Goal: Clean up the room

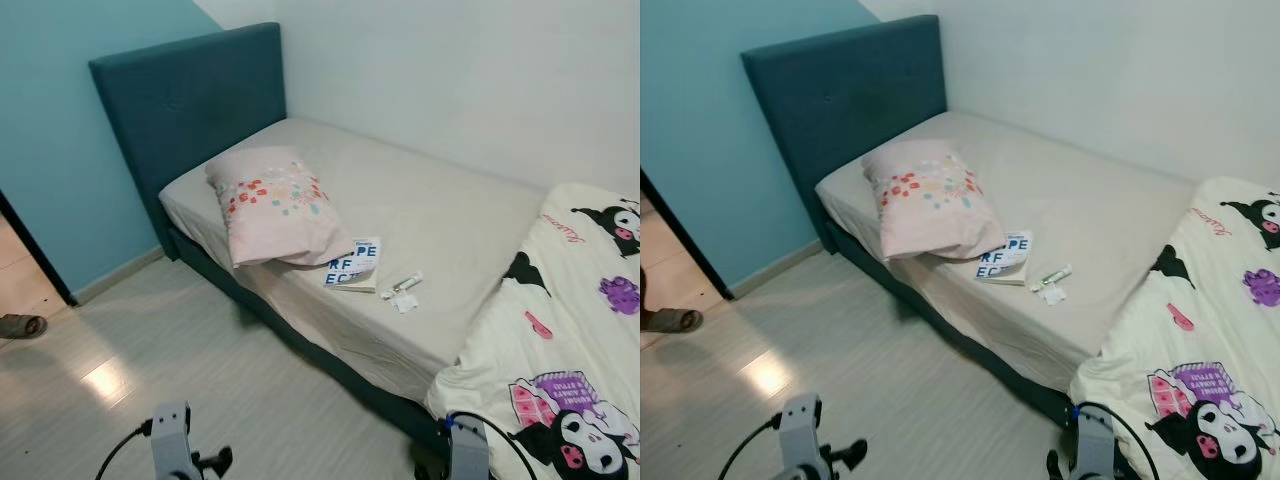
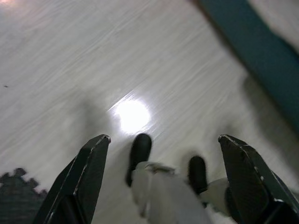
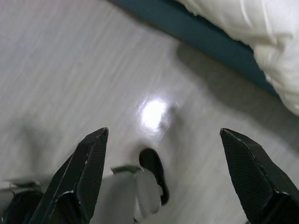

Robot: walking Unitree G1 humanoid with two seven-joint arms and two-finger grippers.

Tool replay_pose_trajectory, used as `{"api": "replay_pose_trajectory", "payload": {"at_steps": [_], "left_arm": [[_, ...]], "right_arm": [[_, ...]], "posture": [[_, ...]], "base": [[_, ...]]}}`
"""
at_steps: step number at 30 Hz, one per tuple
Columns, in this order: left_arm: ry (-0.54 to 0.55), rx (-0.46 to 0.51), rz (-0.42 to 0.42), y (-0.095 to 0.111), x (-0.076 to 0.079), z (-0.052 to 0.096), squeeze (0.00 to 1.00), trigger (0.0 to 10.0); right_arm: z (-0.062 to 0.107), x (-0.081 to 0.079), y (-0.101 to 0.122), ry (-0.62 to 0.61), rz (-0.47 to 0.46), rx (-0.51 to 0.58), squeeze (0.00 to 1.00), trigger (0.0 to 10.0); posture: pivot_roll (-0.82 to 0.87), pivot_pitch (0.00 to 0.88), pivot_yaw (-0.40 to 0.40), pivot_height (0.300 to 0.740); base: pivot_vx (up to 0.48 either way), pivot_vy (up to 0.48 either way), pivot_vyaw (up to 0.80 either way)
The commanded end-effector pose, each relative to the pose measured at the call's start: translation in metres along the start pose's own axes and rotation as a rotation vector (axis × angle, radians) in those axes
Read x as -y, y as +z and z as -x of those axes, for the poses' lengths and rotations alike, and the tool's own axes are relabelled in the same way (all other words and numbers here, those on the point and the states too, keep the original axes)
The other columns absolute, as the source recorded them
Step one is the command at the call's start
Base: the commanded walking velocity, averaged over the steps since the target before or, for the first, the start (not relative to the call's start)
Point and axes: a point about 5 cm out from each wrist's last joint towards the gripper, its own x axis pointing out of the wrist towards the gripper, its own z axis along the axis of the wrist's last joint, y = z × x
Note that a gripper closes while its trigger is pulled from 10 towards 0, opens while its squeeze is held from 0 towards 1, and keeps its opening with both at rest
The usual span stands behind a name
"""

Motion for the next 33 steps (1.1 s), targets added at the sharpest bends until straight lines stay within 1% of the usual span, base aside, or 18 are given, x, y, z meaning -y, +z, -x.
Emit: {"api": "replay_pose_trajectory", "payload": {"at_steps": [1,3,4,9,10,11,13,14,15,17,18,20,24,28,29,33], "left_arm": [[0.039,-0.068,-0.045,-0.018,-0.009,0.006,0.00,10.0],[0.044,-0.082,-0.053,-0.022,-0.011,0.007,0.00,10.0],[0.045,-0.095,-0.051,-0.027,-0.012,0.009,0.00,10.0],[0.044,-0.101,-0.056,-0.030,-0.012,0.010,0.00,10.0],[0.043,-0.102,-0.057,-0.031,-0.011,0.010,0.00,10.0],[0.043,-0.102,-0.057,-0.031,-0.011,0.010,0.00,10.0],[0.040,-0.101,-0.055,-0.031,-0.010,0.010,0.00,10.0],[0.040,-0.101,-0.055,-0.031,-0.010,0.010,0.00,10.0],[0.037,-0.099,-0.054,-0.030,-0.009,0.009,0.00,10.0],[0.037,-0.099,-0.054,-0.030,-0.009,0.009,0.00,10.0],[0.030,-0.088,-0.056,-0.026,-0.005,0.007,0.00,10.0],[0.027,-0.082,-0.057,-0.024,-0.004,0.006,0.00,10.0],[0.017,-0.066,-0.062,-0.017,-0.001,0.003,0.00,10.0],[0.007,-0.055,-0.065,-0.013,0.001,0.002,0.00,10.0],[0.001,-0.053,-0.070,-0.012,0.002,0.002,0.00,10.0],[0.010,-0.042,-0.045,-0.010,0.002,0.001,0.00,10.0]], "right_arm": [[0.003,0.000,-0.016,-0.001,0.051,-0.061,0.00,10.0],[0.004,0.001,-0.020,-0.005,0.062,-0.070,0.00,10.0],[0.006,0.005,-0.025,-0.002,0.056,-0.080,0.00,10.0],[0.008,0.008,-0.031,-0.003,0.047,-0.089,0.00,10.0],[0.010,0.011,-0.038,-0.024,0.072,-0.110,0.00,10.0],[0.010,0.011,-0.038,-0.024,0.072,-0.110,0.00,10.0],[0.014,0.015,-0.048,-0.047,0.102,-0.138,0.00,10.0],[0.014,0.015,-0.048,-0.047,0.102,-0.138,0.00,10.0],[0.015,0.015,-0.053,-0.049,0.103,-0.150,0.00,10.0],[0.015,0.015,-0.053,-0.049,0.103,-0.150,0.00,10.0],[0.016,0.012,-0.056,-0.043,0.100,-0.157,0.00,10.0],[0.015,0.011,-0.056,-0.041,0.099,-0.158,0.00,10.0],[0.012,0.003,-0.049,-0.035,0.083,-0.148,0.00,10.0],[0.009,-0.004,-0.043,-0.008,0.116,-0.140,0.00,10.0],[0.009,-0.006,-0.042,0.005,0.121,-0.139,0.00,10.0],[0.008,-0.009,-0.040,0.010,0.127,-0.139,0.00,10.0]], "posture": [[-0.06,0.042,0.017,0.740],[-0.06,0.042,0.017,0.740],[-0.06,0.043,0.018,0.740],[-0.07,0.045,0.020,0.740],[-0.07,0.047,0.016,0.740],[-0.07,0.047,0.016,0.740],[-0.07,0.054,0.015,0.740],[-0.07,0.054,0.015,0.740],[-0.07,0.050,0.016,0.740],[-0.07,0.050,0.016,0.740],[-0.08,0.053,0.021,0.740],[-0.08,0.052,0.022,0.740],[-0.08,0.017,0.037,0.740],[-0.07,0.017,0.033,0.740],[-0.07,0.017,0.033,0.740],[-0.07,0.013,0.027,0.740]], "base": [[0.000,0.000,0.80],[0.000,0.000,0.80],[0.000,0.000,0.80],[0.000,0.000,0.80],[0.000,0.000,0.00],[0.000,0.000,0.00],[0.000,0.000,0.00],[0.000,0.000,0.00],[0.000,0.000,0.00],[0.000,0.000,0.00],[0.000,0.000,0.00],[0.000,0.000,0.00],[0.000,0.000,0.00],[0.000,0.000,0.00],[0.000,0.000,0.48],[0.000,0.000,0.77]]}}
